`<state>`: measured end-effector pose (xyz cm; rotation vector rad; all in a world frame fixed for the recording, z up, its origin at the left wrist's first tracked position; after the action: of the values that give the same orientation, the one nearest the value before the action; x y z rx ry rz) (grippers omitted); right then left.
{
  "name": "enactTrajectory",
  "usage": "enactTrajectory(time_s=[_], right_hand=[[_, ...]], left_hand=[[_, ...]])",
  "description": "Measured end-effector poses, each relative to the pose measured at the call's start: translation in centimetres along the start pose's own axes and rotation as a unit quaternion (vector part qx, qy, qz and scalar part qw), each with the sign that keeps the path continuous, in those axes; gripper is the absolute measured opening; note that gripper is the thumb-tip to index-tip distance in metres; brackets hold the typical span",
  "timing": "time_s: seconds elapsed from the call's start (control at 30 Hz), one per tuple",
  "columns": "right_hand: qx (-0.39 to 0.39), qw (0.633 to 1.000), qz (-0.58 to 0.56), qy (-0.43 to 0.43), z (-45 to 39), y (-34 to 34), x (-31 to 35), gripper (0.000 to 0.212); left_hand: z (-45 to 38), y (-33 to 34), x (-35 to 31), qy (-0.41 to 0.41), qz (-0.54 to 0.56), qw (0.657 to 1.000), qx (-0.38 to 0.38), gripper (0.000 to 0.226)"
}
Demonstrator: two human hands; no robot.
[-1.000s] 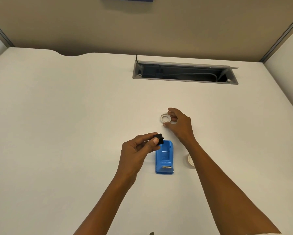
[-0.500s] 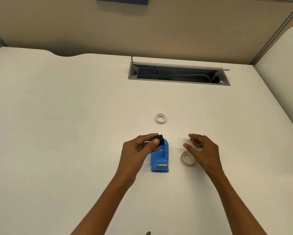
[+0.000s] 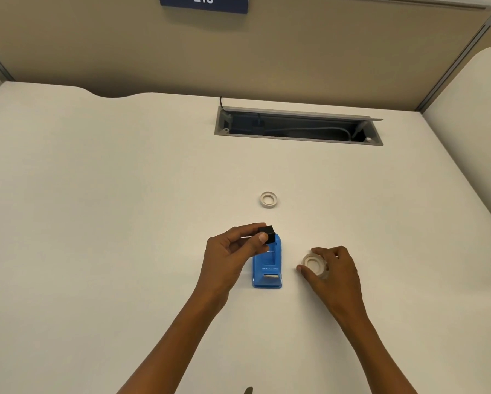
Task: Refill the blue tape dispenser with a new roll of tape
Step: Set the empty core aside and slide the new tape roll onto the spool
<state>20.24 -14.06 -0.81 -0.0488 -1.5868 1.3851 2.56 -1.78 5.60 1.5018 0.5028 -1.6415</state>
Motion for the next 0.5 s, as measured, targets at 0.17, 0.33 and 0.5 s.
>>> enactTrajectory(time_s=[0.17, 0.33, 0.5], right_hand=[[0.008, 1.0, -0.002, 0.0, 0.1, -0.3, 0.0, 0.047], [0.012, 0.999, -0.046, 0.0, 0.0, -1.0, 0.3, 0.047], [-0.01, 0.994, -0.108, -0.016, -0.2, -2.0, 1.0, 0.042]], left_hand=[[0.0, 0.0, 0.0, -0.001, -0.004, 1.0, 0.002, 0.019], [0.0, 0.0, -0.1, 0.002, 0.0, 1.0, -0.001, 0.02], [0.1, 0.0, -0.1, 0.005, -0.002, 1.0, 0.001, 0.027]])
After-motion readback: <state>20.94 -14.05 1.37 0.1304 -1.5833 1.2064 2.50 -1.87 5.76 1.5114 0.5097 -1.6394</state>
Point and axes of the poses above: each hand's wrist, its own z-axis away from the middle knuckle, its own y-axis out of the palm, x = y × z, the point moved 3 cm from there along -z, towards the middle knuckle, and after that the axes turned 4 degrees about x, right-handed, at the moved point
